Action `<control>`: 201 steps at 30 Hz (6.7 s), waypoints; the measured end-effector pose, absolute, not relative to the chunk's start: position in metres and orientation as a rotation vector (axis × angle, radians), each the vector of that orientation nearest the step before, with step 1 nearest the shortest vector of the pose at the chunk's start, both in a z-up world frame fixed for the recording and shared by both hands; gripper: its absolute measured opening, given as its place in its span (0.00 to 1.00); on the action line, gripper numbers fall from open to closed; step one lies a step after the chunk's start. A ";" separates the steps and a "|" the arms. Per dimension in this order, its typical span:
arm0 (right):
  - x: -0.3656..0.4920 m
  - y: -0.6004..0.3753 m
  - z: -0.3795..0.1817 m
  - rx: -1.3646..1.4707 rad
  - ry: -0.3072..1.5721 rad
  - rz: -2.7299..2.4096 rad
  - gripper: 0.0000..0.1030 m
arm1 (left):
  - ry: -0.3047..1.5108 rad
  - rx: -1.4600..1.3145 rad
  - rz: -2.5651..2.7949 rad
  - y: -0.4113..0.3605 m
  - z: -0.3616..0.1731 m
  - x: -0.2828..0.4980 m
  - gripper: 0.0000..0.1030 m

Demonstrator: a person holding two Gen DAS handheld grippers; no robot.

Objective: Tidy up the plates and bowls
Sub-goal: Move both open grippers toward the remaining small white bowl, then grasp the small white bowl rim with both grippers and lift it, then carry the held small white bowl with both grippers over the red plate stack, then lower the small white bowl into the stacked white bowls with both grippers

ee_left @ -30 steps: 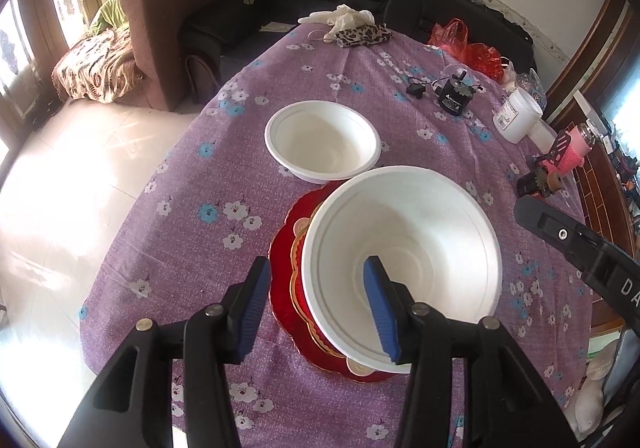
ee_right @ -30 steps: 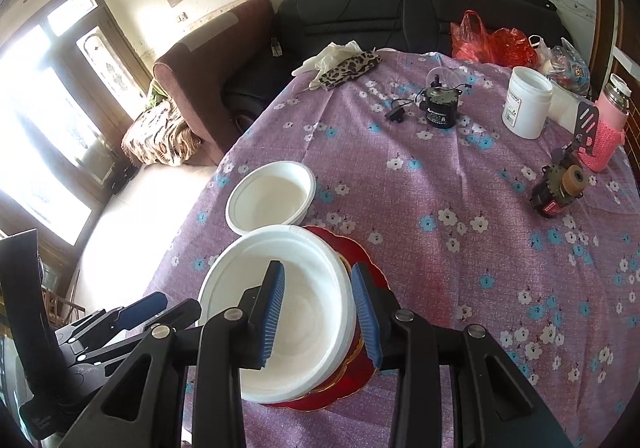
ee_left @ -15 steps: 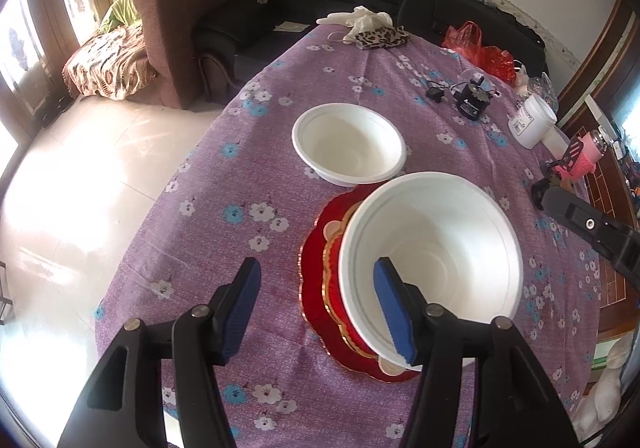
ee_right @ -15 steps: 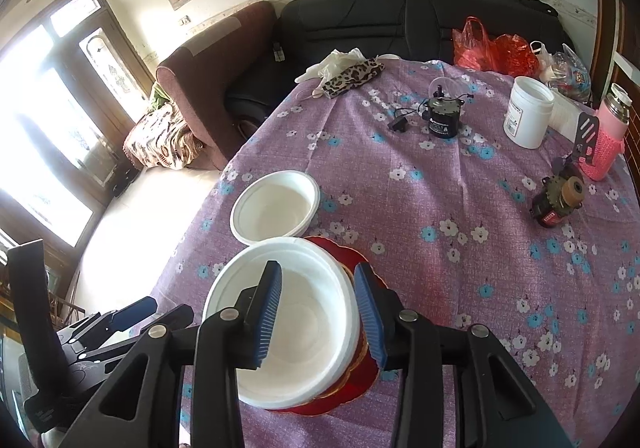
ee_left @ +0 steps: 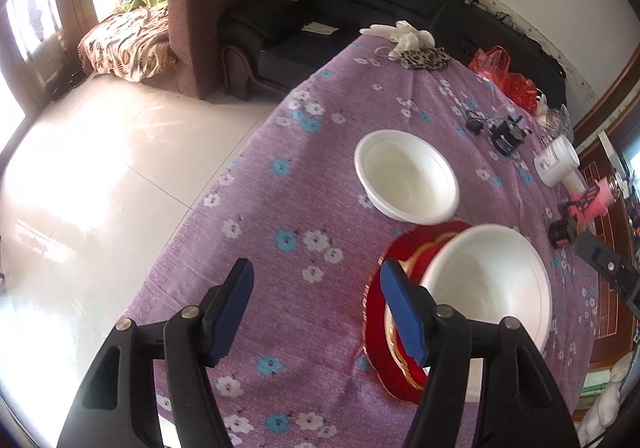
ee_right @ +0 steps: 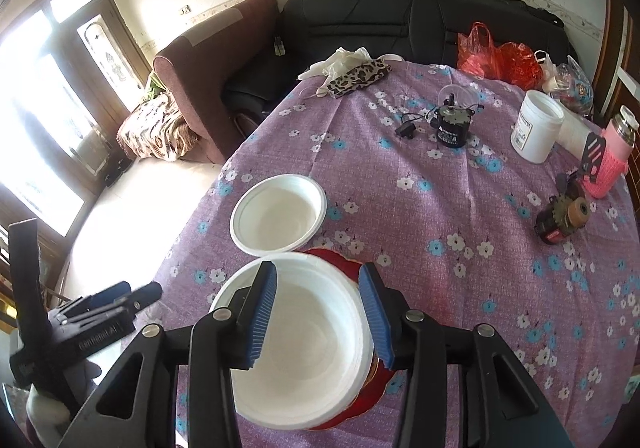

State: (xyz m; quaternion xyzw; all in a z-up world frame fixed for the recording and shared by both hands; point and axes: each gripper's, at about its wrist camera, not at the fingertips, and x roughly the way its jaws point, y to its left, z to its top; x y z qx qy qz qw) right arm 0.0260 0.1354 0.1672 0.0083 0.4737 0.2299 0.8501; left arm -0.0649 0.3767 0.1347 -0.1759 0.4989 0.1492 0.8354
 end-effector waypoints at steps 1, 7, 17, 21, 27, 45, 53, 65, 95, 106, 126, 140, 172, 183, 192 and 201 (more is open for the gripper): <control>0.029 0.137 0.168 0.018 1.001 0.483 0.45 | 1.056 -0.377 0.319 0.380 0.134 -0.063 0.64; 0.054 0.151 0.164 0.039 1.070 0.520 0.46 | 1.084 -0.430 0.267 0.400 0.127 -0.041 0.64; 0.115 0.183 0.129 0.040 1.248 0.534 0.46 | 1.130 -0.433 0.204 0.407 0.112 0.016 0.64; 0.138 0.195 0.111 0.065 1.326 0.538 0.46 | 1.166 -0.410 0.189 0.405 0.095 0.040 0.64; 0.168 0.216 0.088 0.017 1.412 0.522 0.46 | 1.258 -0.505 0.164 0.419 0.056 0.068 0.64; 0.204 0.255 0.026 -0.112 1.579 0.497 0.46 | 1.309 -0.599 0.115 0.423 0.016 0.099 0.63; 0.205 0.266 0.013 -0.191 1.613 0.521 0.46 | 1.326 -0.547 0.074 0.412 0.013 0.107 0.32; 0.205 0.271 0.003 -0.228 1.619 0.506 0.37 | 1.321 -0.554 0.071 0.411 0.013 0.109 0.31; 0.175 0.310 0.068 -0.286 1.454 0.636 0.23 | 1.155 -0.582 0.174 0.445 0.077 0.068 0.09; 0.157 0.325 0.083 -0.267 1.413 0.712 0.21 | 1.096 -0.578 0.236 0.459 0.103 0.037 0.09; 0.117 0.300 0.111 -0.182 1.355 0.785 0.21 | 1.047 -0.518 0.268 0.435 0.135 -0.008 0.10; 0.085 0.247 0.127 -0.110 1.324 0.812 0.21 | 1.042 -0.474 0.251 0.394 0.152 -0.030 0.11; 0.000 0.097 0.129 0.023 1.288 0.762 0.21 | 1.125 -0.445 0.164 0.266 0.143 -0.088 0.13; 0.017 0.124 0.119 0.001 1.290 0.735 0.21 | 1.150 -0.452 0.199 0.288 0.127 -0.067 0.15; 0.035 0.137 0.109 -0.020 1.291 0.674 0.21 | 1.172 -0.433 0.179 0.298 0.116 -0.041 0.16; 0.042 0.135 0.103 -0.004 1.299 0.634 0.21 | 1.175 -0.383 0.156 0.295 0.114 -0.027 0.16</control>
